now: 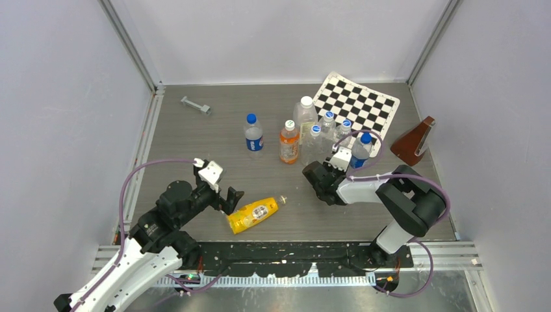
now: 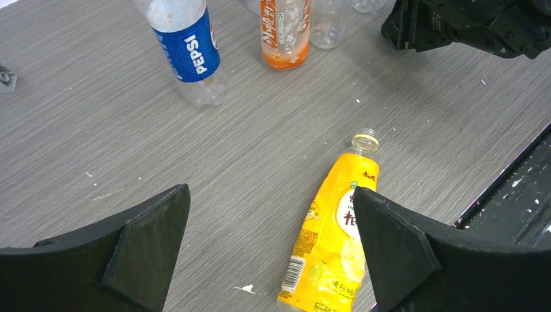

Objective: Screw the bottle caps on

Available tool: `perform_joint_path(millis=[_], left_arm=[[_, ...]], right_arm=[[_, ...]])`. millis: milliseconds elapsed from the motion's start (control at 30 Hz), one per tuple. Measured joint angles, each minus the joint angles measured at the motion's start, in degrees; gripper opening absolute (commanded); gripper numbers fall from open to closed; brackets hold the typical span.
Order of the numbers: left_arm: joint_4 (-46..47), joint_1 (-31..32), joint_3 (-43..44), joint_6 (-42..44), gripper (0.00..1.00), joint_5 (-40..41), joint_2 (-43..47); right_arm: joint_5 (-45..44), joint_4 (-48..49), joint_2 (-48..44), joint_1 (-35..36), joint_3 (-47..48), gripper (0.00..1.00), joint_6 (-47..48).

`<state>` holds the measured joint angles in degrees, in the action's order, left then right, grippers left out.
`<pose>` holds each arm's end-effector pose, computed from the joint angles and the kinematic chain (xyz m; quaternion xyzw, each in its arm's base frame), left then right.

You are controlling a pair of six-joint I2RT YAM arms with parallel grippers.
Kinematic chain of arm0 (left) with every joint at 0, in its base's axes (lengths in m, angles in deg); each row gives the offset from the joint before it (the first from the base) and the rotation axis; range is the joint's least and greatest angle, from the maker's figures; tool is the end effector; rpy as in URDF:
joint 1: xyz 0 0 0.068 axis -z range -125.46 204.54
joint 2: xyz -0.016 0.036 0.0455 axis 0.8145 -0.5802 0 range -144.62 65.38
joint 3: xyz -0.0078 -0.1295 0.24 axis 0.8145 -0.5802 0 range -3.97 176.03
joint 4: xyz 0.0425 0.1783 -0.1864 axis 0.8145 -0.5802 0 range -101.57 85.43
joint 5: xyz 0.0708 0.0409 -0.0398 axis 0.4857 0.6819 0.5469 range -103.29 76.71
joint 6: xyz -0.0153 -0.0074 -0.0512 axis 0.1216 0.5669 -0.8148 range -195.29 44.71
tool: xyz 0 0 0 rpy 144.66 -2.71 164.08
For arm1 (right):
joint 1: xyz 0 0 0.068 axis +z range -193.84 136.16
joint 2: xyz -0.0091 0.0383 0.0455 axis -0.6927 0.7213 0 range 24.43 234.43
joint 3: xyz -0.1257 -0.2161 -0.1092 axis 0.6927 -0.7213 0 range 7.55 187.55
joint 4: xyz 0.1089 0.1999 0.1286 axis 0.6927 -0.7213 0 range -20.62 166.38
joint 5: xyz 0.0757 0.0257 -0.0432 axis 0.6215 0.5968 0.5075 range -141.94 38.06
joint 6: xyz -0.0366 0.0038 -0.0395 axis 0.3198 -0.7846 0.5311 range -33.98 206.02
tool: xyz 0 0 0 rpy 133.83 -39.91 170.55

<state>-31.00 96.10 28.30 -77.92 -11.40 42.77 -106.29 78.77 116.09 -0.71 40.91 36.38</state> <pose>0.0851 -0.0739 0.2836 0.2582 0.7600 -0.2121 0.5575 0.2099 0.1569 0.1220 0.1819 0.8416 -0.1125 0.4959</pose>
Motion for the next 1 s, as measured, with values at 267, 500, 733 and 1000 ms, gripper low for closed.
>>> perform_joint_path(millis=[267, 500, 733, 1000], left_arm=[[0.0, 0.0, 0.0, -0.4, 1.00, -0.1, -0.6], [-0.9, 0.0, 0.1, -1.8, 1.00, -0.4, -5.7], [-4.6, 0.0, 2.7, -4.6, 1.00, -0.5, -12.5], [-9.8, 0.0, 10.5, -8.1, 1.00, -0.9, -21.3]], right_arm=[[1.8, -7.3, -1.4, 0.5, 1.7, 0.28, -1.6], [8.3, -20.0, -7.2, 8.3, 2.2, 0.28, -2.1], [19.4, -24.9, -12.3, 14.3, 2.2, 0.32, 0.4], [26.6, -25.4, -10.6, 15.8, 4.6, 0.50, 5.0]])
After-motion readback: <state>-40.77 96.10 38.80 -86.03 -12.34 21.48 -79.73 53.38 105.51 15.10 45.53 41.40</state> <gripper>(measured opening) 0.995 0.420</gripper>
